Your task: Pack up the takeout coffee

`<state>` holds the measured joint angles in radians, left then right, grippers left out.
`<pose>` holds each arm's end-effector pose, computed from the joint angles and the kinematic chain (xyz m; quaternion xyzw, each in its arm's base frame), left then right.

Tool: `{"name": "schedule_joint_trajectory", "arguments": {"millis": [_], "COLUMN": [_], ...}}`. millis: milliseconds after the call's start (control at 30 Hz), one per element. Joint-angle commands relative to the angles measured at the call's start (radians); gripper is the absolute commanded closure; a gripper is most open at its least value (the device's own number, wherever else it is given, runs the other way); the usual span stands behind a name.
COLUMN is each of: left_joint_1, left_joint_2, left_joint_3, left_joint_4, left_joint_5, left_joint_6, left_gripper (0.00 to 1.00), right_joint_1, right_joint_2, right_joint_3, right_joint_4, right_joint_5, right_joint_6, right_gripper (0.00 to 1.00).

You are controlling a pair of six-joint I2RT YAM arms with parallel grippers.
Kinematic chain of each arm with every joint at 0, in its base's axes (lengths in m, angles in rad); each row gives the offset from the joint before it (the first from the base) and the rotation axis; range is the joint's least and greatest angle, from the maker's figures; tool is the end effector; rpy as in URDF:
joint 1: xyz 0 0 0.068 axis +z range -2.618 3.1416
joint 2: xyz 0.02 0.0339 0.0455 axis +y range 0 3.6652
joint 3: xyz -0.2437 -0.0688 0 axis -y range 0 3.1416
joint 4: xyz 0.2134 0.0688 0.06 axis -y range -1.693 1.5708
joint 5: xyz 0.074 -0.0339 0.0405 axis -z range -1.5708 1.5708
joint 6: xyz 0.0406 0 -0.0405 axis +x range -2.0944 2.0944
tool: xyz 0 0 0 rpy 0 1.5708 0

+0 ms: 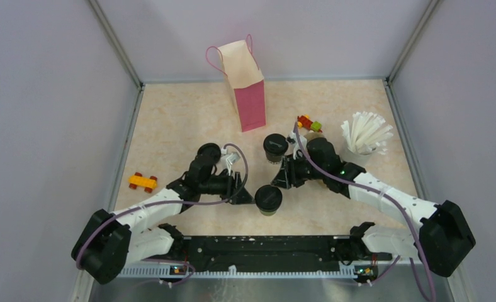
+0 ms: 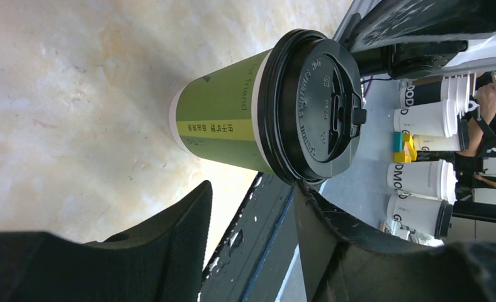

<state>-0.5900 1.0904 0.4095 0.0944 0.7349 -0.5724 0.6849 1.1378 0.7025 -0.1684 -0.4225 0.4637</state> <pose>0.1491 -0.1326 0.1843 0.1770 0.8210 -0.5067 0.1947 0.1660 0.1571 0.2361 -0.1924 0.8496 0.4028 0.2808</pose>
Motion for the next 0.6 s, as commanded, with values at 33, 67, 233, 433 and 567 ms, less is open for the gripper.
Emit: {"name": "schedule_joint_trajectory", "arguments": {"millis": [33,67,233,433,567], "left_joint_1": [-0.004,-0.005,-0.005,-0.004,-0.004], "left_joint_2": [0.045,0.052,0.089,0.144,0.208], "left_joint_3": [0.026,0.031,0.05,0.087,0.11], "left_joint_4": [0.053,0.054,0.069,0.118,0.164], "left_joint_5": [-0.046,-0.052,-0.078,-0.081,-0.061], "left_joint_6": [0.053,0.057,0.075,0.075,0.066], "left_gripper": [0.47,0.48,0.5,0.5,0.5], "right_joint_1": [-0.007,-0.007,-0.007,-0.007,-0.007], "right_joint_2": [-0.049,-0.056,-0.104,-0.187,-0.252], "right_joint_3": [-0.048,-0.052,-0.078,-0.149,-0.222], "right_joint_4": [0.043,0.037,0.016,0.034,0.099], "right_joint_5": [-0.018,-0.01,0.008,0.028,0.025], "right_joint_6": [0.033,0.035,0.052,0.134,0.223], "right_gripper": [0.59,0.59,0.63,0.65,0.62]}}
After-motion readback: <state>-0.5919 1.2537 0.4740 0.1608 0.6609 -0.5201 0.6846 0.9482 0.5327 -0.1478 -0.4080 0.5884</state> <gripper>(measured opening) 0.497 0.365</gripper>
